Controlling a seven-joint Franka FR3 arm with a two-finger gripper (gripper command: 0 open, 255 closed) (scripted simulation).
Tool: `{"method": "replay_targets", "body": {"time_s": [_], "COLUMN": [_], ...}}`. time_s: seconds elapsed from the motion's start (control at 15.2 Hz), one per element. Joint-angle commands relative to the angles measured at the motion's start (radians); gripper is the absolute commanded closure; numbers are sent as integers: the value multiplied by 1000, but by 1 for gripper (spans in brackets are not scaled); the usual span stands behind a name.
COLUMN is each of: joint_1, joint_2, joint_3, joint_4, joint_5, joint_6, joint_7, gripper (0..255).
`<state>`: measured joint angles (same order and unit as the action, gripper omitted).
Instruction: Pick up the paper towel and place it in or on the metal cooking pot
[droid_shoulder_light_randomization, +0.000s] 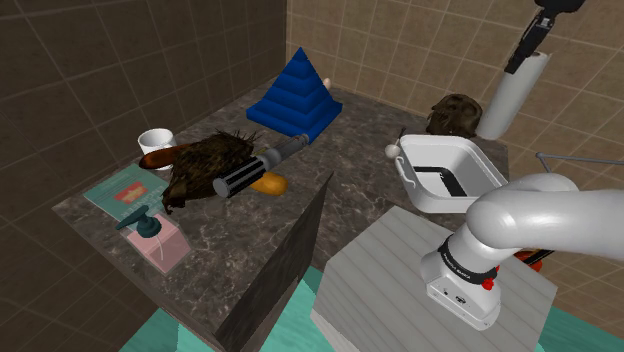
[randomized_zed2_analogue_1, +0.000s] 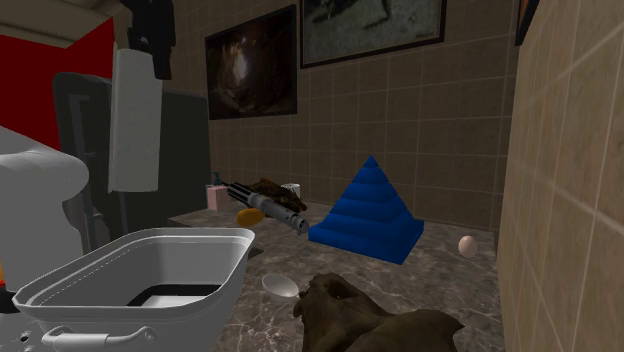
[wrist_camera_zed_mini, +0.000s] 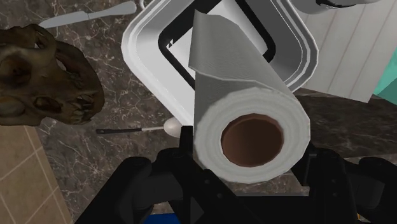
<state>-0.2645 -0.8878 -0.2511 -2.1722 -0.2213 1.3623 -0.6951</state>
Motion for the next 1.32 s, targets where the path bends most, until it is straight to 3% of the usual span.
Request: {"method": "replay_targets", "body": {"time_s": [0.0, 1.25], "joint_1": [-2, -28], "joint_2": [-12, -120], "joint_3": [-5, -47], "joint_4": [-35, -348], "joint_5": [-5, -50], "joint_6": [23, 229], "joint_7": [0, 19], "gripper": [255, 255]}}
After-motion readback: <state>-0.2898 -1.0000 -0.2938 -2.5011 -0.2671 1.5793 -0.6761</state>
